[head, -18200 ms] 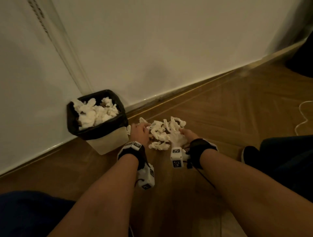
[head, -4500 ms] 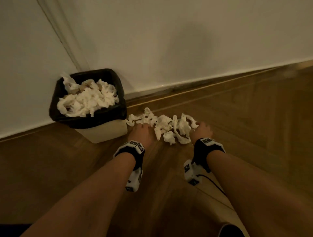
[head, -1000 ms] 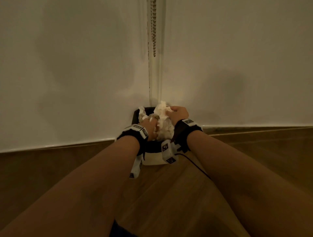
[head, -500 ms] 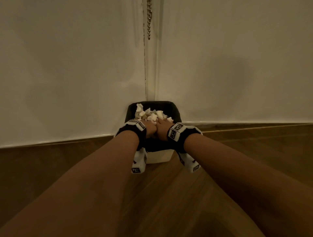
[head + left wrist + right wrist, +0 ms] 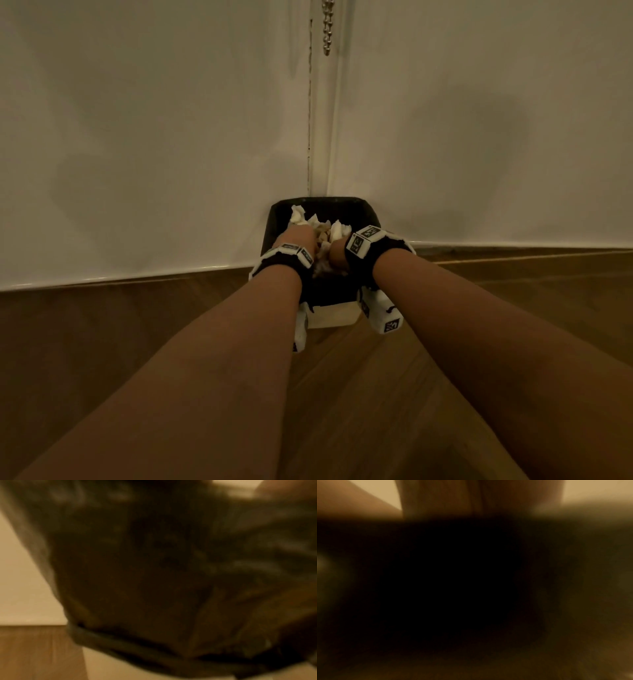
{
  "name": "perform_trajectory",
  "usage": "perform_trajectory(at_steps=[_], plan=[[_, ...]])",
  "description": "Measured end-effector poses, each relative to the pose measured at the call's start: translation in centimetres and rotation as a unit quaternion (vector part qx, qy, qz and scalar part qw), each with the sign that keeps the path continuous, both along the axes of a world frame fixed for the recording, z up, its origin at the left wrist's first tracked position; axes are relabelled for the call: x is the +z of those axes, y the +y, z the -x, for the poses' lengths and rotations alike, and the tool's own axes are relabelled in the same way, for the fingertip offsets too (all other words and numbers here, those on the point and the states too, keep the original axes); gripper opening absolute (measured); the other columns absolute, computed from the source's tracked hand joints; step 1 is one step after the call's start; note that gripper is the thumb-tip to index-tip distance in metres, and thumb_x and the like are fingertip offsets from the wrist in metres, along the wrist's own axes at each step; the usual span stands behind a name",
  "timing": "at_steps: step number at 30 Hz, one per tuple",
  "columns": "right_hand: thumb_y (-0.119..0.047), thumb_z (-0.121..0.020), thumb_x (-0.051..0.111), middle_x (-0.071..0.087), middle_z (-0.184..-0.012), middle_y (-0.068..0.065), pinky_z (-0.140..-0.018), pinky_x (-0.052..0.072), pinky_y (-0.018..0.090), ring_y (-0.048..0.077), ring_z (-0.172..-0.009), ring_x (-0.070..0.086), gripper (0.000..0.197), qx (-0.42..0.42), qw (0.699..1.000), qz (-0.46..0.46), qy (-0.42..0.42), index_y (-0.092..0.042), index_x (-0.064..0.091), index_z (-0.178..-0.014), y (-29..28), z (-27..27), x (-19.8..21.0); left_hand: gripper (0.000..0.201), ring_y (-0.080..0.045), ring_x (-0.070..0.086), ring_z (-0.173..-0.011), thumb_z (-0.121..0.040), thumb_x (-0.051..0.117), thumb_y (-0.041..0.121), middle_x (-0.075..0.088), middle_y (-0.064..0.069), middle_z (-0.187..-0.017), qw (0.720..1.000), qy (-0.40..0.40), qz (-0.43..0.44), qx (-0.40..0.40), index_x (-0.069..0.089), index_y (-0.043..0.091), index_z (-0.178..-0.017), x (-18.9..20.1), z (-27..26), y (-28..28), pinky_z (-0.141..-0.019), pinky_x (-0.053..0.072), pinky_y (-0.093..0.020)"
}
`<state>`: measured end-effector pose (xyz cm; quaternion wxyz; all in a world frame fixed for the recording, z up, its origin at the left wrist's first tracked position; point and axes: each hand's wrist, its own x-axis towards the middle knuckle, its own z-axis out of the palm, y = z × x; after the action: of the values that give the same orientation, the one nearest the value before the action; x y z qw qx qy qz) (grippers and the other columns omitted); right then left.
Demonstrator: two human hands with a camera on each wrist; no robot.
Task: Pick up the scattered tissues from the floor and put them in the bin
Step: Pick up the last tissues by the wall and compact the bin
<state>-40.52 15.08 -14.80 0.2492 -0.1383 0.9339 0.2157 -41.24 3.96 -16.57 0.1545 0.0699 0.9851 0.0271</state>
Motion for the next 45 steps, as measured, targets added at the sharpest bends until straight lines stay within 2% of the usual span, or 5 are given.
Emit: perform_trajectory(at_steps=[9,16,24,33,45], plan=[[-0.042,-0.093,0.049,-0.007,-0.158,0.01,-0.115,0.021,0.05,0.031,-0.146,0.005,0.084,-0.173,0.969,0.174,-0.025,-0.02,-0.008,-0.15,-0.5,-0.2,0.7,0.054,-0.037,0.03,-0.136,-0.099,0.037,0.031,0.029,-0.018,-0.15,0.997,-0.005,0.07,-0.028,0.027,0.005,-0.145,2.5,-1.0,1.1,-0.113,0.024,-0.046],[-0.015,-0.098,0.041,0.063,-0.118,0.015,-0.09,0.045,0.031,0.031,-0.105,0.059,0.031,-0.135,0.904,0.383,0.134,-0.006,0.063,-0.117,3.2,-3.8,5.4,0.022,-0.026,0.055,-0.071,-0.091,0.037,0.024,0.061,-0.003,-0.076,0.962,0.252,-0.094,0.046,0.056,0.018,-0.098,6.4,-2.2,1.3,-0.087,0.028,-0.039],[-0.028,-0.094,0.05,0.07,-0.091,0.009,-0.076,0.05,0.033,0.027,-0.085,0.063,0.026,-0.248,0.803,0.441,0.313,-0.01,0.069,-0.094,12.7,-7.6,5.9,0.022,-0.022,0.058,-0.083,-0.091,0.039,0.021,0.066,0.004,-0.09,0.911,0.332,-0.186,-0.156,0.053,0.026,-0.106,8.6,-6.2,10.9,-0.081,0.031,-0.036],[-0.024,-0.093,0.05,0.068,-0.1,0.011,-0.071,0.043,0.027,0.028,-0.091,0.063,0.023,-0.382,0.771,0.4,0.316,-0.014,0.066,-0.103,24.8,-12.0,1.1,0.024,-0.027,0.058,-0.097,-0.092,0.042,0.013,0.055,-0.005,-0.114,0.946,0.129,-0.192,-0.228,0.056,0.021,-0.111,2.8,-9.2,19.0,-0.083,0.049,-0.038],[-0.031,-0.092,0.054,0.041,-0.139,0.013,-0.101,0.042,0.044,0.035,-0.124,0.043,0.051,-0.49,0.821,0.271,0.114,-0.02,0.038,-0.139,29.3,-15.1,-9.3,0.04,-0.034,0.04,-0.126,-0.095,0.033,0.031,0.038,-0.013,-0.141,0.984,-0.045,-0.025,-0.172,0.046,0.021,-0.132,-11.0,-10.3,20.3,-0.102,0.038,-0.046]])
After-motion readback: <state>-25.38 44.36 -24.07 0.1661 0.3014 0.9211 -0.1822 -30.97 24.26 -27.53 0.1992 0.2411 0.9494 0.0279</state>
